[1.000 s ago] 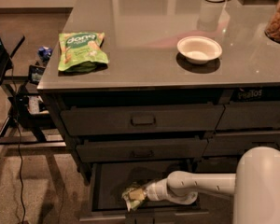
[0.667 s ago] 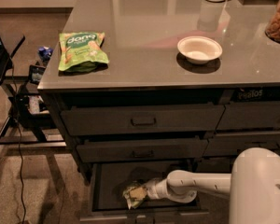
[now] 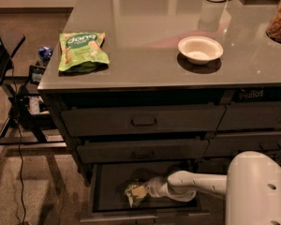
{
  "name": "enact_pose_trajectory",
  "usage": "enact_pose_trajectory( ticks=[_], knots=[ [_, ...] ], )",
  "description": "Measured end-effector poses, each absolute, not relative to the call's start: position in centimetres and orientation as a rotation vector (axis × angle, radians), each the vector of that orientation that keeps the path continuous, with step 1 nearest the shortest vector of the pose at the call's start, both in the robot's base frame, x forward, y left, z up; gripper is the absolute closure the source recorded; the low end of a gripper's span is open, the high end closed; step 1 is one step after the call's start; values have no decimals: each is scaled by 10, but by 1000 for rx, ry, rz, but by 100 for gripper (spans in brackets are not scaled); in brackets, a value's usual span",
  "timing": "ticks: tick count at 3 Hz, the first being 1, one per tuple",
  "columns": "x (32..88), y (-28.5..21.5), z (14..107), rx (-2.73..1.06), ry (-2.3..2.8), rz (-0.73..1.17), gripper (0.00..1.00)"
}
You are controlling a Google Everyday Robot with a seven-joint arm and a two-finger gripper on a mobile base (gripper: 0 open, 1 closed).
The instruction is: Place green jalapeno chip bag into bottom drawer
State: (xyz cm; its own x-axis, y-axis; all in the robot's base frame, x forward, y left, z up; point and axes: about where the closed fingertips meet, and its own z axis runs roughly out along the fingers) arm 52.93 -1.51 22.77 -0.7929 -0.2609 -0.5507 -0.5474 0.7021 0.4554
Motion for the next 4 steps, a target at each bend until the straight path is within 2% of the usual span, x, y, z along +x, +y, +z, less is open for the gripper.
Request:
enact_pose_trajectory(
  ticks=[3, 4],
  knots=[
    [547, -10, 183, -604, 2466, 869, 100],
    [547, -10, 183, -604, 2466, 869, 81]
  ],
)
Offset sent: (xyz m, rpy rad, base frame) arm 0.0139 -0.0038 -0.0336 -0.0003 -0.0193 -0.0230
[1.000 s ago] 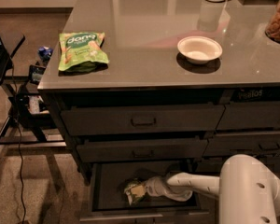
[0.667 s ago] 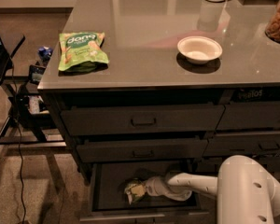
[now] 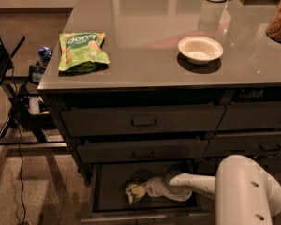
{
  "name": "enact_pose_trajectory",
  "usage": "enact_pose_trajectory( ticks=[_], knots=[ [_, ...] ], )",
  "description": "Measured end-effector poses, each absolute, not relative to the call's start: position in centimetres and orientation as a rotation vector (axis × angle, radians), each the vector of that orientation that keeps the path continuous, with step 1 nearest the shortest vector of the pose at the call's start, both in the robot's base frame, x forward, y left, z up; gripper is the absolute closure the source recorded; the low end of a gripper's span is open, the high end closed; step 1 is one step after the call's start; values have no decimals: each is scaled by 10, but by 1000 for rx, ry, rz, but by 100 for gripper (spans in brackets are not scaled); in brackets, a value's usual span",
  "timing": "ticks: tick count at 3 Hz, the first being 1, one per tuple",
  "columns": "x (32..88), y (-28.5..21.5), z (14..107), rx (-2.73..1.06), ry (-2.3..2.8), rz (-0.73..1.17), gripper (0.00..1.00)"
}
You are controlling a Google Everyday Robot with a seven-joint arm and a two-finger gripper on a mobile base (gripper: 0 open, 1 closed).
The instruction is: Place green jalapeno chip bag into bottom drawer
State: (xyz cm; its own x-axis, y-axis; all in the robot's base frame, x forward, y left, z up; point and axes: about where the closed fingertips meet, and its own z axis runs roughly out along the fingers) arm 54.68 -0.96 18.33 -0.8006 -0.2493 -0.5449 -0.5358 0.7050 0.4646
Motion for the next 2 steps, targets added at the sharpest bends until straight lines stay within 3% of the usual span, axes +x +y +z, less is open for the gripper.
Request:
enact_pose_trajectory(
  ticks=[2],
  knots=[
    [547, -10, 183, -604, 2466, 869, 34]
  ],
)
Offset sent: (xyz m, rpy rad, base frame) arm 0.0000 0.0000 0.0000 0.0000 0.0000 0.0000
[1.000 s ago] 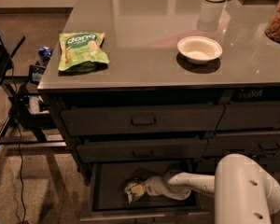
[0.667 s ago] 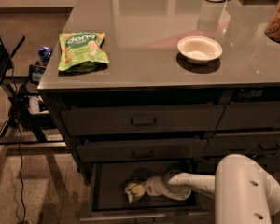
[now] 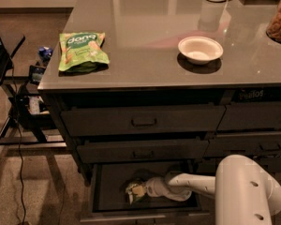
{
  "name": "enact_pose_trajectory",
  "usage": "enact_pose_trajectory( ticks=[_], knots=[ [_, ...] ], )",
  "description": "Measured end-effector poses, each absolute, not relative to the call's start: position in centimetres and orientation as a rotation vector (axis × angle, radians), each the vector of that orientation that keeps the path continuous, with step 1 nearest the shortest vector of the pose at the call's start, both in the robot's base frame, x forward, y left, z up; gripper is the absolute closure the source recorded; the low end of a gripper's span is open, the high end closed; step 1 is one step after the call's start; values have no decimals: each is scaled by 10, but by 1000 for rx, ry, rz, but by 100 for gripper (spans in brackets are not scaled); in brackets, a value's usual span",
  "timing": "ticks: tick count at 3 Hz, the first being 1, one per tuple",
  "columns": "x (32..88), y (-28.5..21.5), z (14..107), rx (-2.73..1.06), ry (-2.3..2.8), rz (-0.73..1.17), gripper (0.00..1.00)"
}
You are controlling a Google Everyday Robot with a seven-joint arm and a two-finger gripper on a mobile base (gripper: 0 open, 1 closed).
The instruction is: Place green jalapeno chip bag into bottom drawer
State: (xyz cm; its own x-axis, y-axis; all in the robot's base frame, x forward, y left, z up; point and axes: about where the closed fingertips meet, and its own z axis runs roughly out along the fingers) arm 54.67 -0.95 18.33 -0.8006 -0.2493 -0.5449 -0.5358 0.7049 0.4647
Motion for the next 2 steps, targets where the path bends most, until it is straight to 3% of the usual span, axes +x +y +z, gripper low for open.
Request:
enact_pose_trajectory(
  ticks=[1, 2],
  knots=[
    [547, -9, 183, -604, 2466, 869, 11],
    [547, -9, 183, -605, 2466, 869, 0]
  ],
)
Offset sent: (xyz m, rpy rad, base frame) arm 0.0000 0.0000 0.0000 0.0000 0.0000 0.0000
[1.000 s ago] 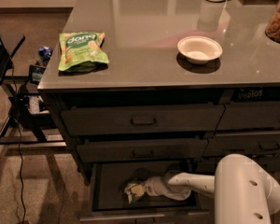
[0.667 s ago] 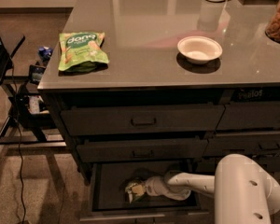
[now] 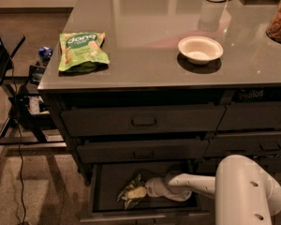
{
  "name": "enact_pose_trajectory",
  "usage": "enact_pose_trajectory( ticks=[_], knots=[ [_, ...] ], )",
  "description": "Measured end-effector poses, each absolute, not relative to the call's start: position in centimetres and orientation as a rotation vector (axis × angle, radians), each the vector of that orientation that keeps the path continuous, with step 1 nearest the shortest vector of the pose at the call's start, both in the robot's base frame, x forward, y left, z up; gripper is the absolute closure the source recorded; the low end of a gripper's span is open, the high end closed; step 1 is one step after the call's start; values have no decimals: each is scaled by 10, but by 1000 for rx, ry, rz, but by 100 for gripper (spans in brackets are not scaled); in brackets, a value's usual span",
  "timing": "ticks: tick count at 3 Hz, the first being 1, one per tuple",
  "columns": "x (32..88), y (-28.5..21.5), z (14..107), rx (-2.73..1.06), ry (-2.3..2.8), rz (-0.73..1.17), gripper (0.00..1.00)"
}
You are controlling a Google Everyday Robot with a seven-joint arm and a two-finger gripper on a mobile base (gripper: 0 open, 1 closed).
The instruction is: Place green jalapeno chip bag into bottom drawer
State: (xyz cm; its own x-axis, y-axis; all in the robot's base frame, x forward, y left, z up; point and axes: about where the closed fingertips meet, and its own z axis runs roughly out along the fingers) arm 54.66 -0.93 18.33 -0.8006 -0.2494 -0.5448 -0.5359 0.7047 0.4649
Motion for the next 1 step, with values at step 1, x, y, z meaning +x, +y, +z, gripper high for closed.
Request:
enact_pose_trajectory(
  ticks=[1],
  knots=[
    [547, -9, 183, -605, 2466, 869, 0]
  ],
)
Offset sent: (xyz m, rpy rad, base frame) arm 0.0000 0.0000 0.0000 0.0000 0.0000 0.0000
